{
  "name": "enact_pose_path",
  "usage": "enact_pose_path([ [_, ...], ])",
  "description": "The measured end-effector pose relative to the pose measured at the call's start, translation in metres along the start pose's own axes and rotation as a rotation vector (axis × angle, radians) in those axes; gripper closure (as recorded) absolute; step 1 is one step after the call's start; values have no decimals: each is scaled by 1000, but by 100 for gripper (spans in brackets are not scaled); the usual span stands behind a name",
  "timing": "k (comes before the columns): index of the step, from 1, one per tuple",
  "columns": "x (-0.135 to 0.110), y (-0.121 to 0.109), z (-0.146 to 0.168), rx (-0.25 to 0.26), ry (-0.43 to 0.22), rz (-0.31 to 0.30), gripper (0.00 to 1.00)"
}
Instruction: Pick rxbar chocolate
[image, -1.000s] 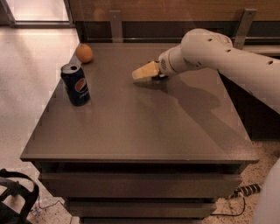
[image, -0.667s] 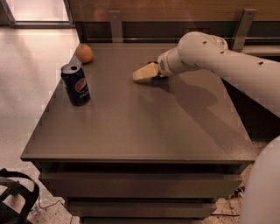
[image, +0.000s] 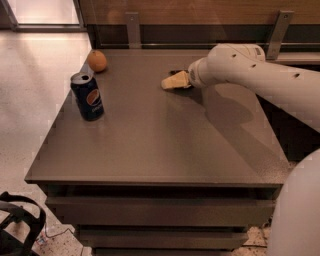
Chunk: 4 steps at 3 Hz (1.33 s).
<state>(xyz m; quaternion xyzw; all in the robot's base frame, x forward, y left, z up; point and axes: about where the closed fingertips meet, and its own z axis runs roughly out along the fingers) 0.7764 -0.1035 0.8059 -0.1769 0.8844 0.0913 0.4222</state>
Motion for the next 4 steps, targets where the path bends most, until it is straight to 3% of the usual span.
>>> enact_pose_path([
  [1, 4, -13, -1, 51, -1, 26, 0],
  [2, 7, -13, 3, 62, 2, 28, 0],
  [4, 6, -12, 2, 60, 3, 28, 41],
])
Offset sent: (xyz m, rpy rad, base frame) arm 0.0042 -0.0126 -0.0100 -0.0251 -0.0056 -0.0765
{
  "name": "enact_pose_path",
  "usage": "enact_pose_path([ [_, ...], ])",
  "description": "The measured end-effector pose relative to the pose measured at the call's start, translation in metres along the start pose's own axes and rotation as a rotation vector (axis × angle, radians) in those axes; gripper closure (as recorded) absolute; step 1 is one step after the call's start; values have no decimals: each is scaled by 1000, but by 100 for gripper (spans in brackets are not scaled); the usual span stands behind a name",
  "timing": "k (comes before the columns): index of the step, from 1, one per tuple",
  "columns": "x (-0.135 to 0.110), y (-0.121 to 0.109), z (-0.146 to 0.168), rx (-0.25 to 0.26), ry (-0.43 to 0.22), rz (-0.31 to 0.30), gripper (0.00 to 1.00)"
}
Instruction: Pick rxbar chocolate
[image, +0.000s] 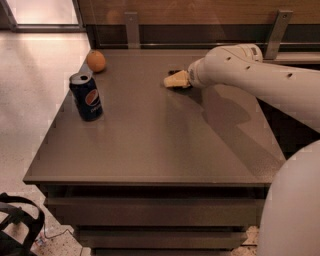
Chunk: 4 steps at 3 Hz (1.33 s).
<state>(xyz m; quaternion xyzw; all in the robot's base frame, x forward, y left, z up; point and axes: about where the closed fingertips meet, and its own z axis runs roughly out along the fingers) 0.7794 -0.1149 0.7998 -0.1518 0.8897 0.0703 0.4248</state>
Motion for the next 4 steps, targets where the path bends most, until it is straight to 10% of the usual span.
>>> enact_pose_path([
  [2, -8, 0, -7, 0, 0, 0, 89],
  [4, -12, 0, -10, 0, 0, 0, 100],
])
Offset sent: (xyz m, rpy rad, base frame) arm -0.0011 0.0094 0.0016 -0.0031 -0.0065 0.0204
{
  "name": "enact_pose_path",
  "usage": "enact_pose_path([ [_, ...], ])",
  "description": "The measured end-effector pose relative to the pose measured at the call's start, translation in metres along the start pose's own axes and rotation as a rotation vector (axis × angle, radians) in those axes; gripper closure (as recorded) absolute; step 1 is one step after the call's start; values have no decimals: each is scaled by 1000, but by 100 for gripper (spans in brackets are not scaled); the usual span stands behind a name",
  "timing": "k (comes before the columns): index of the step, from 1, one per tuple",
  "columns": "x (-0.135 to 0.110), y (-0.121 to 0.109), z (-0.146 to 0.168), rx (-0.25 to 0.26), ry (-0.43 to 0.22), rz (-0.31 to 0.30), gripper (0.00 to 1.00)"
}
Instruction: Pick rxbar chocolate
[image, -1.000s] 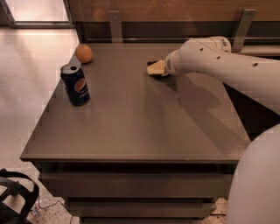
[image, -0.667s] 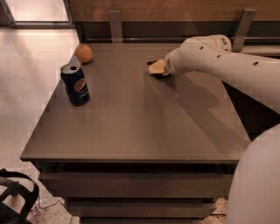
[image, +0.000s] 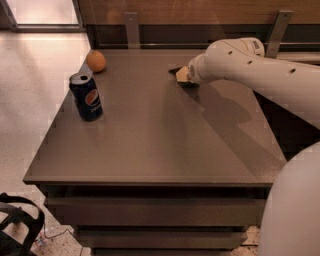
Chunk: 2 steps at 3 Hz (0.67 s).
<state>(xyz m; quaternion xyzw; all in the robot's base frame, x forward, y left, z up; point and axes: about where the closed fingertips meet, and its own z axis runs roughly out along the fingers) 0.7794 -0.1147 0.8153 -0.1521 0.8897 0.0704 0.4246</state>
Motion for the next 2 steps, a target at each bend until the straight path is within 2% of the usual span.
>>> enact_pose_path([
  [1, -3, -3, 0, -26, -3, -6, 100],
  [2, -19, -19, -14, -25, -26, -37, 100],
])
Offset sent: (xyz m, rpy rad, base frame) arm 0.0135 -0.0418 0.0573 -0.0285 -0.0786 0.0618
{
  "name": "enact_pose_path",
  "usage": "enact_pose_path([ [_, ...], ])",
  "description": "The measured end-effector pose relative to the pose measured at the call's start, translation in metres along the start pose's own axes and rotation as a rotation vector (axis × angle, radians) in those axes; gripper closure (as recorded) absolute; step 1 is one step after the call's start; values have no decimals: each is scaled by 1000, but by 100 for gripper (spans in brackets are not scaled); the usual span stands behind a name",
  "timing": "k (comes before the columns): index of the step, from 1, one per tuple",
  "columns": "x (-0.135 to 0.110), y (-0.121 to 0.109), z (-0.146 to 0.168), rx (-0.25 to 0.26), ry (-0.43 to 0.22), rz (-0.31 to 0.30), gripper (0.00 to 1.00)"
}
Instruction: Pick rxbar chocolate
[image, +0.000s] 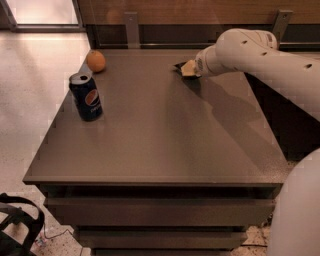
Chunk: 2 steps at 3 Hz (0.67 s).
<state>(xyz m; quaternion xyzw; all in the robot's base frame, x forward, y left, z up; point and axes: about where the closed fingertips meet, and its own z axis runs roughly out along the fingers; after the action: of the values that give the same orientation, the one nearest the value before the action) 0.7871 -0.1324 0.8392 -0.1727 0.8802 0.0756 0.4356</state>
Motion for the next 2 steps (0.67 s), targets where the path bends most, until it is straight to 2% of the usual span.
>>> enact_pose_path([
  [2, -23, -23, -23, -46, -53, -43, 100],
])
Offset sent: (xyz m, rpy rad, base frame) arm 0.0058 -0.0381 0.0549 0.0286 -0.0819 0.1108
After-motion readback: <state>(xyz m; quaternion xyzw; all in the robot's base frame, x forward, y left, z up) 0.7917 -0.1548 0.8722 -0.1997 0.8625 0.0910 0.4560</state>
